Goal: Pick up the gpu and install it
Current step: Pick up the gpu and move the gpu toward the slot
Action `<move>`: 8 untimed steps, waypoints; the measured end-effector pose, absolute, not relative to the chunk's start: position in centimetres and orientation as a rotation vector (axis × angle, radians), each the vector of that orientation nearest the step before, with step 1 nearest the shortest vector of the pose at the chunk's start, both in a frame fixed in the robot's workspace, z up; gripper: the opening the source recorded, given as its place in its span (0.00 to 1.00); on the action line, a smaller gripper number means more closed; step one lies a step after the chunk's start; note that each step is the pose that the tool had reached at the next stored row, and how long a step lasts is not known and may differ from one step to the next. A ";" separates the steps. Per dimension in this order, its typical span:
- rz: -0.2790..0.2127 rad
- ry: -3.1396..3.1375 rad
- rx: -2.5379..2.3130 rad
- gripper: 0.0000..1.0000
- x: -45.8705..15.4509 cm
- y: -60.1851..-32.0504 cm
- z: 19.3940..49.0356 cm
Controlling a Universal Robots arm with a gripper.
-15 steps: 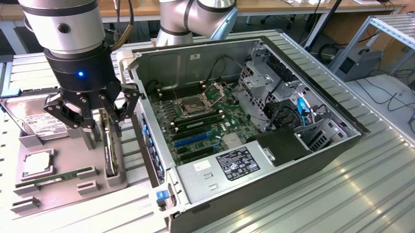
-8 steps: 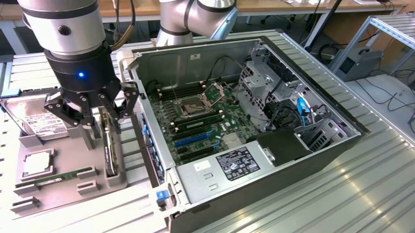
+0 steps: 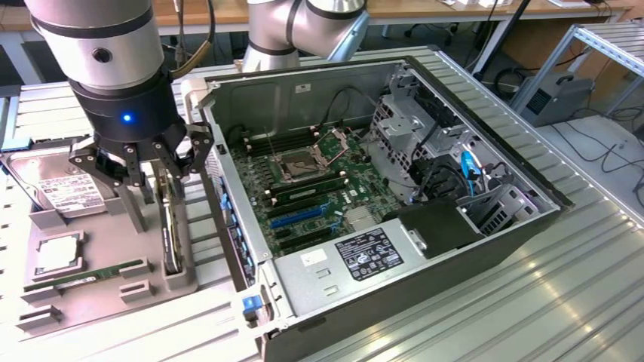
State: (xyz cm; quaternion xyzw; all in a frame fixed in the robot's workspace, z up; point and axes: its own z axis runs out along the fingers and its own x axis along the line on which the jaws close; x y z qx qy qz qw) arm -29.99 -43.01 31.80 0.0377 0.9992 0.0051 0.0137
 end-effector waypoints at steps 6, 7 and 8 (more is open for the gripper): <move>0.016 3.112 0.117 0.42 -30.0 -43.0 31.5; 0.016 3.112 0.117 0.42 -30.0 -43.0 31.5; 0.016 3.112 0.117 0.42 -30.0 -43.0 31.1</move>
